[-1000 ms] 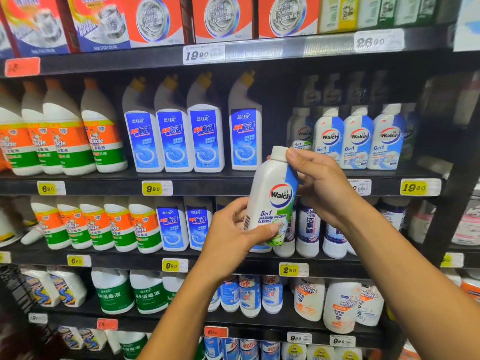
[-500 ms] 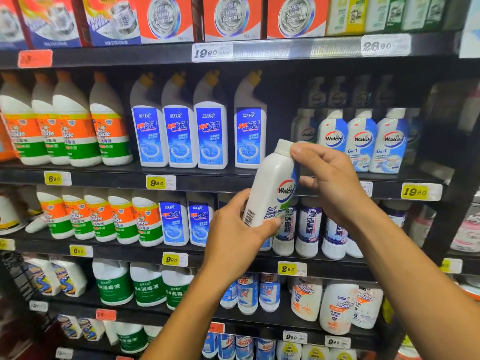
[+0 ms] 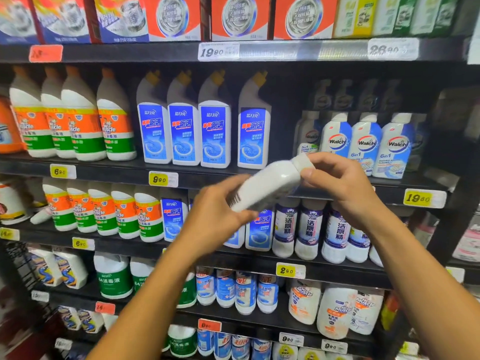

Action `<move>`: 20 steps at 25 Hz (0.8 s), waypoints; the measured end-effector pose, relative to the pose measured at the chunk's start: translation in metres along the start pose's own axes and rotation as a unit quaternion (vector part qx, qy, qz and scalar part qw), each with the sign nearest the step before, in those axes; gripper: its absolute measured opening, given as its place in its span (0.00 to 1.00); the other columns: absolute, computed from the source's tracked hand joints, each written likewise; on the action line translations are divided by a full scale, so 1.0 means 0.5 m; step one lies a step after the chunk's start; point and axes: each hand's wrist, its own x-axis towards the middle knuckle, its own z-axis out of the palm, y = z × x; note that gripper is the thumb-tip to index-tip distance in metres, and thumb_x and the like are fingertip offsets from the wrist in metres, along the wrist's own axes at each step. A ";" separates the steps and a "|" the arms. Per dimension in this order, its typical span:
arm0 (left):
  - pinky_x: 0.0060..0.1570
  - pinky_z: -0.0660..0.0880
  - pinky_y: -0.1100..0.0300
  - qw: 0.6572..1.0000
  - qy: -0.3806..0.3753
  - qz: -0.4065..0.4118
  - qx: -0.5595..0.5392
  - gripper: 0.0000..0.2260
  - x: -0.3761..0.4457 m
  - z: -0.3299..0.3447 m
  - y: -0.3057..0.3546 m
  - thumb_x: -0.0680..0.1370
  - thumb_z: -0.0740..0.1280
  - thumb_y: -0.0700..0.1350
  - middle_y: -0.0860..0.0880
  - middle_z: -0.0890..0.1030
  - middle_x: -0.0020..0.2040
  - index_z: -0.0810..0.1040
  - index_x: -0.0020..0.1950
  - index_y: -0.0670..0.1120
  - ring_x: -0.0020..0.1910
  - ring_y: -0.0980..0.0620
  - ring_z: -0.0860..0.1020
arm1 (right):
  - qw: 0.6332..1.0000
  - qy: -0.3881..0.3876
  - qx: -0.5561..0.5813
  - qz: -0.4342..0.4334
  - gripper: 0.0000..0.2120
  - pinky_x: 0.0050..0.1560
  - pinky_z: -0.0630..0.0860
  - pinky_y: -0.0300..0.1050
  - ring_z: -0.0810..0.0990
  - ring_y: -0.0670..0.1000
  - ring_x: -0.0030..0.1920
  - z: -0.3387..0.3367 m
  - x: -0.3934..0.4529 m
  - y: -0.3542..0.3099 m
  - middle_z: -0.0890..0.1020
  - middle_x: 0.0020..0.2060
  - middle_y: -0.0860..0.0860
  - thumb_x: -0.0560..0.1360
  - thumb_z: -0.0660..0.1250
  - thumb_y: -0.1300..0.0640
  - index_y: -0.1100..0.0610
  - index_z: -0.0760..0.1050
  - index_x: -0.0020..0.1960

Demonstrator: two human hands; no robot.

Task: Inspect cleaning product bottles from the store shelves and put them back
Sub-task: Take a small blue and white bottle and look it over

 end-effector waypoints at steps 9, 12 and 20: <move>0.41 0.77 0.67 0.999 -0.048 0.017 -0.018 0.20 0.024 -0.032 0.007 0.66 0.80 0.37 0.57 0.83 0.44 0.79 0.50 0.56 0.42 0.61 0.80 | 0.999 0.038 0.039 -0.004 0.06 0.45 0.79 0.36 0.84 0.44 0.44 0.007 -0.005 0.017 0.87 0.43 0.47 0.74 0.72 0.57 0.53 0.84 0.50; 0.39 0.80 0.62 0.988 -0.042 -0.044 -0.144 0.21 -0.002 0.012 -0.017 0.64 0.81 0.36 0.48 0.85 0.46 0.80 0.54 0.46 0.44 0.53 0.84 | 0.998 0.046 0.030 0.021 0.05 0.42 0.81 0.38 0.84 0.46 0.42 0.024 0.003 0.002 0.86 0.40 0.48 0.74 0.73 0.56 0.58 0.82 0.48; 0.41 0.79 0.61 0.915 -0.039 -0.109 -0.387 0.21 -0.017 0.104 -0.020 0.66 0.76 0.39 0.42 0.85 0.51 0.78 0.57 0.41 0.46 0.48 0.84 | 0.995 0.003 0.064 0.076 0.13 0.41 0.79 0.42 0.83 0.51 0.43 0.047 0.002 -0.009 0.86 0.42 0.52 0.69 0.75 0.49 0.56 0.83 0.48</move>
